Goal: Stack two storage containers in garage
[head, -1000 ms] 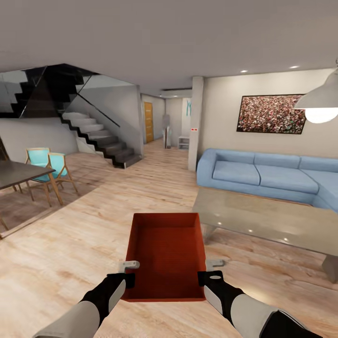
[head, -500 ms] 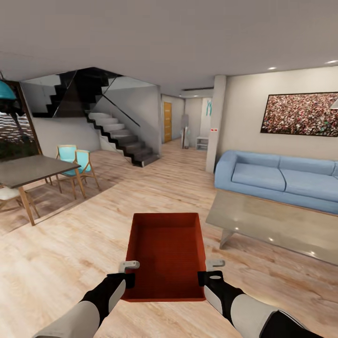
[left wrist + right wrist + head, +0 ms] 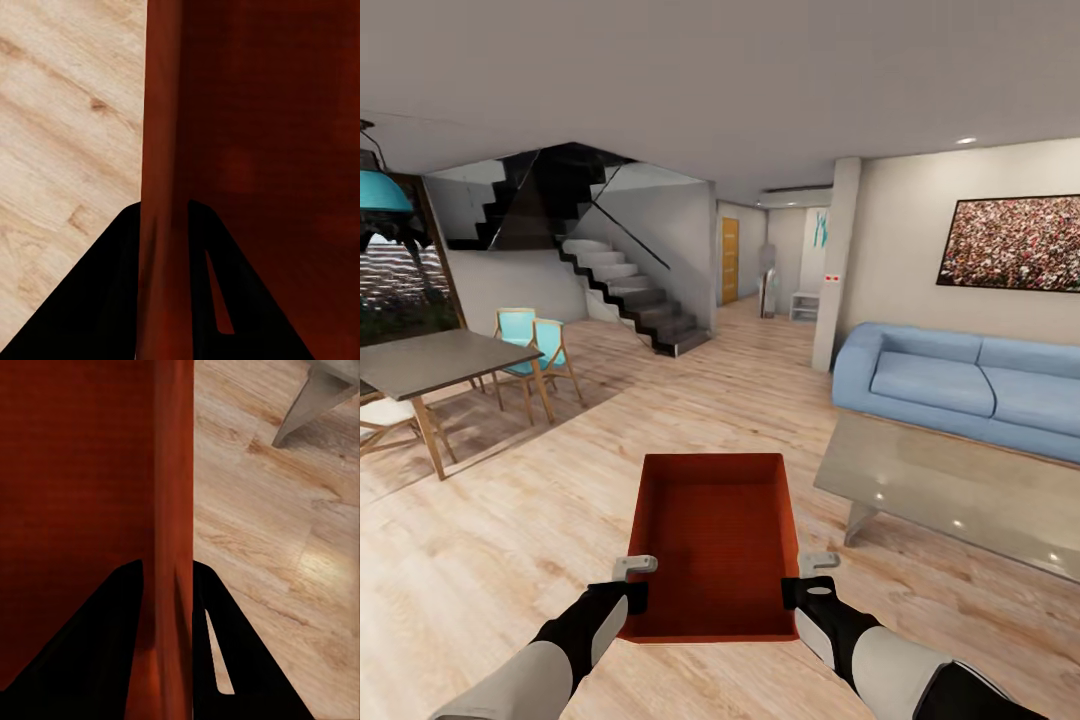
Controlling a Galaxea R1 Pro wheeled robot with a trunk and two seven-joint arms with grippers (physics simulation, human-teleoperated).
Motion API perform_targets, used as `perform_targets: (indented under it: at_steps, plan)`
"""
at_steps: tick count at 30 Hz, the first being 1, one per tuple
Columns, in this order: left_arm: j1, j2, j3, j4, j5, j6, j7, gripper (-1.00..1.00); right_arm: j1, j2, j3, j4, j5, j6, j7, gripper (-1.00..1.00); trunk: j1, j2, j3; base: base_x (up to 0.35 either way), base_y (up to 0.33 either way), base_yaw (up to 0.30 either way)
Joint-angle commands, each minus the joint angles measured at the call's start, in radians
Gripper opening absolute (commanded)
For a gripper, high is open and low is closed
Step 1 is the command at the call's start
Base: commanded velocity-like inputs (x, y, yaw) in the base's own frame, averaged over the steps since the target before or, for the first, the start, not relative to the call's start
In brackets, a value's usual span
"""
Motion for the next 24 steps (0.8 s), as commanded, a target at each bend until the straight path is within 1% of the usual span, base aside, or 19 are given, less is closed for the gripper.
perform_targets:
  at_steps: [1,24]
  plan:
    - [0.0,0.001,0.017,0.0,0.01,0.007,0.009,-1.0,-0.001,-0.001,-0.013,-0.003,0.02,-0.005,-0.002,-1.0,0.001,-0.002,-0.002,0.321,0.0,0.0]
    - [0.0,0.001,0.017,0.001,0.01,0.008,0.009,-1.0,-0.001,0.0,-0.013,-0.003,0.022,-0.005,-0.002,-1.0,0.001,-0.002,-0.002,0.322,0.0,0.0]
